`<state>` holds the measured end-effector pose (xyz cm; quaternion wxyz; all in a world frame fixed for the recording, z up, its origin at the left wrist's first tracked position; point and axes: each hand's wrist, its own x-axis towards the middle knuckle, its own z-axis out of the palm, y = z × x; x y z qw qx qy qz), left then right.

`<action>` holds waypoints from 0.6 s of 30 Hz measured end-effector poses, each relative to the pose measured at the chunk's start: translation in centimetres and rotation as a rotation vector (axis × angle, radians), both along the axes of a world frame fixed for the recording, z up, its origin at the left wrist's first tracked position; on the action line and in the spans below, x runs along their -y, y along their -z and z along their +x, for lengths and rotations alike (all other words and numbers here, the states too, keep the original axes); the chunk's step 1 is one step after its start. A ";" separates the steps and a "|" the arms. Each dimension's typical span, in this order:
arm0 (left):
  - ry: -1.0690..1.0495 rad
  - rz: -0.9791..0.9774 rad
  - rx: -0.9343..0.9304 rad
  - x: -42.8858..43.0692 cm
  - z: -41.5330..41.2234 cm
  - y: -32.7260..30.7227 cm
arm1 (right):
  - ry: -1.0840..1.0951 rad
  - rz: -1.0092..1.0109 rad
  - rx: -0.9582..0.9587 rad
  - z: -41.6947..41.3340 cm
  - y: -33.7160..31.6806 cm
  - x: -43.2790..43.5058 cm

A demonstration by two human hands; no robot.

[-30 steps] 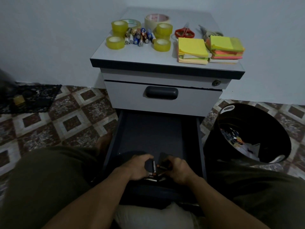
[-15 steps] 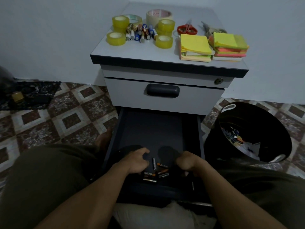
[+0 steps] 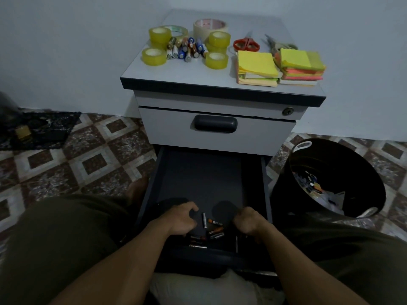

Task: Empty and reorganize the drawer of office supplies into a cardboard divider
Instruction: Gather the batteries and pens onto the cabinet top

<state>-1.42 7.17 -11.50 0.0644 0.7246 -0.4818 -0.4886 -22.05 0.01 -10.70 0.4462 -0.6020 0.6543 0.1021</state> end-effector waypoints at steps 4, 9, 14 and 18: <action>0.127 0.008 0.027 -0.1 0.1 0.1 | -0.307 -0.023 -0.134 0.2 -0.6 -1.0; 0.309 0.029 0.150 -0.2 -0.3 -0.3 | -0.513 -0.037 -0.158 0.7 -1.4 -1.6; 0.317 -0.002 0.165 -0.2 -0.2 0.0 | -0.386 -0.110 -0.051 0.1 0.1 -1.8; 0.232 -0.044 0.130 -0.2 0.1 -0.2 | -0.261 -0.192 0.015 -0.4 1.1 -1.4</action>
